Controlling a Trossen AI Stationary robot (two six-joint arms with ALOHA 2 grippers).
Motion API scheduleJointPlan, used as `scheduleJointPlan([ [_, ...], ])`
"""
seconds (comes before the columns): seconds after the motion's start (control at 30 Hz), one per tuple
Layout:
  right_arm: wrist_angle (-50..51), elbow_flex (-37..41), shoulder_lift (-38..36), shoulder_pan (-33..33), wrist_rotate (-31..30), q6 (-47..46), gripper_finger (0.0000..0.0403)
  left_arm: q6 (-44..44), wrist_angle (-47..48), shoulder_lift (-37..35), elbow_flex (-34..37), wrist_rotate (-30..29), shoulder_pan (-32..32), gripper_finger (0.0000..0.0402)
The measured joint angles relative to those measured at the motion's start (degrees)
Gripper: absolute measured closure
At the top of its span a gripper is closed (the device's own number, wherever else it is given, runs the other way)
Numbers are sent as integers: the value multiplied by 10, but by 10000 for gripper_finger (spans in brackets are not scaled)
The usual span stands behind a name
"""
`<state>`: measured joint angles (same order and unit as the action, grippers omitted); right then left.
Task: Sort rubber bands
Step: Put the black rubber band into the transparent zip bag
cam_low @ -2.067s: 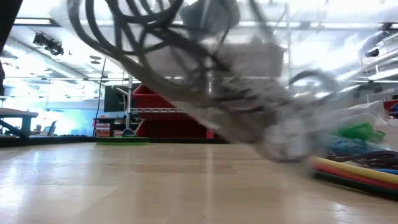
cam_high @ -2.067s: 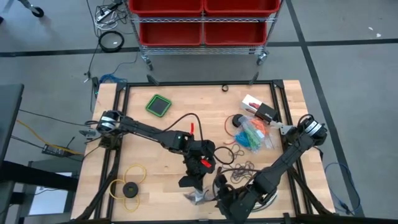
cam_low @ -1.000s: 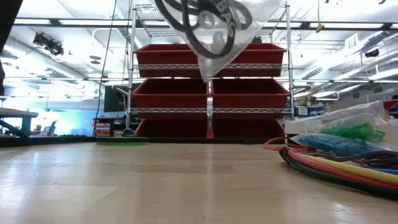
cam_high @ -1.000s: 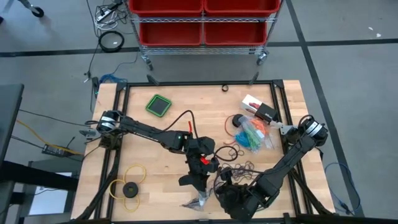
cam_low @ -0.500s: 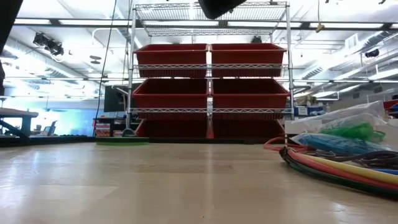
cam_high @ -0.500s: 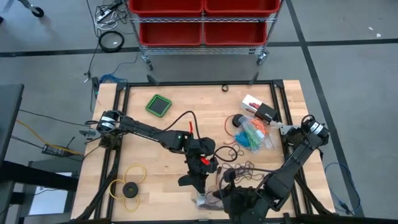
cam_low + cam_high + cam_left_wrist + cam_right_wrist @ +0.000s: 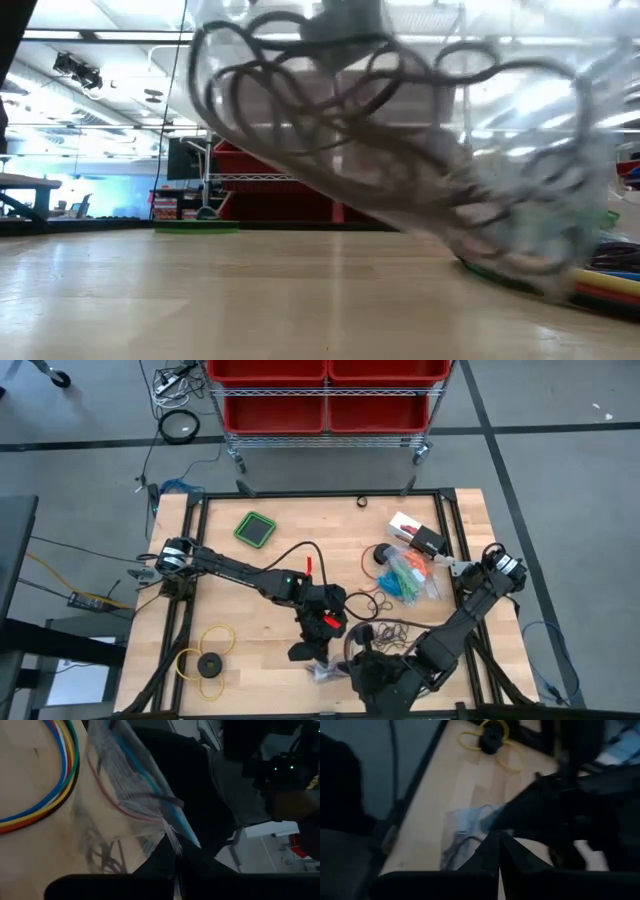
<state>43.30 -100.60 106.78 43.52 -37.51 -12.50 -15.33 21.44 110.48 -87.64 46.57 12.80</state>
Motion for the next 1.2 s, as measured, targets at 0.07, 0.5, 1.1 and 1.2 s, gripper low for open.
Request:
scheduleJointPlan([
  [0.07,-5,0,0,-1,29,-1,403,-1,-5,0,0,-5,0,392],
  [0.5,7,13,0,61,93,-50,341,-18,-57,0,0,-18,0,392],
  [1.1,49,34,0,80,90,-27,287,-75,-116,0,0,72,0,392],
  [1.2,55,34,0,74,90,-11,277,-89,-133,0,0,83,0,392],
])
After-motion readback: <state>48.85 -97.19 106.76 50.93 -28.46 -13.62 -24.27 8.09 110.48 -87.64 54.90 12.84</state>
